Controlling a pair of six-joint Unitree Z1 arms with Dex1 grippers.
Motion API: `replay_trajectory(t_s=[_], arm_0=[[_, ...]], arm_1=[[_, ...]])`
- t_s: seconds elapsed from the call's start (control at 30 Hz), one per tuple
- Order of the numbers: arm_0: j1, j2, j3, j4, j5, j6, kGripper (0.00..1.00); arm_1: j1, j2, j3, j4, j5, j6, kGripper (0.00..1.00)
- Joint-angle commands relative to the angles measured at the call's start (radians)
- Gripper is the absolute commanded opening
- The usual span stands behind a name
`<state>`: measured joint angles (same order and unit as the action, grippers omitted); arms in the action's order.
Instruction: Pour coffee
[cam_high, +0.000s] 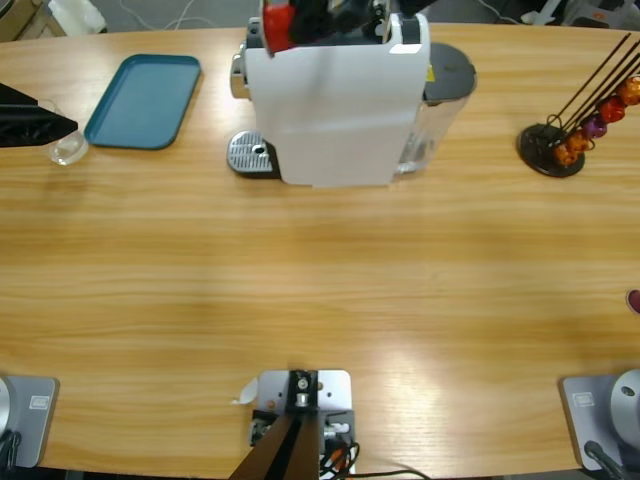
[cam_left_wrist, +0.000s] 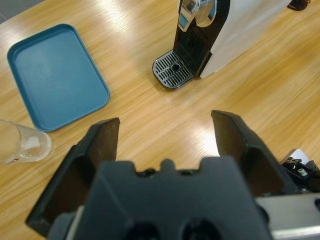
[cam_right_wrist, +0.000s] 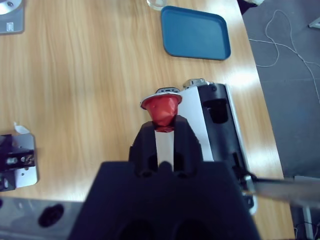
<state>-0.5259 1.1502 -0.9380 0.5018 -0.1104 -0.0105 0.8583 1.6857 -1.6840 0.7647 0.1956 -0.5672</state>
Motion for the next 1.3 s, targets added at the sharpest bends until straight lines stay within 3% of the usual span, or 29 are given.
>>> replay_trajectory(t_s=[0.03, 1.13, 1.23, 1.3], arm_0=[[0.007, -0.013, 0.042, 0.000, -0.019, -0.005, 0.789], [0.003, -0.018, 0.047, -0.001, -0.020, -0.003, 0.784], [0.003, -0.018, 0.045, -0.002, -0.020, 0.000, 0.806], [0.003, -0.019, 0.045, -0.003, -0.020, 0.000, 0.890]], arm_1=[[-0.011, 0.098, -0.054, -0.012, 0.016, -0.037, 0.000], [-0.125, 0.243, -0.172, 0.026, 0.027, -0.134, 0.000], [-0.122, 0.262, -0.191, 0.042, 0.034, -0.137, 0.000], [-0.122, 0.267, -0.199, 0.045, 0.034, -0.138, 0.000]])
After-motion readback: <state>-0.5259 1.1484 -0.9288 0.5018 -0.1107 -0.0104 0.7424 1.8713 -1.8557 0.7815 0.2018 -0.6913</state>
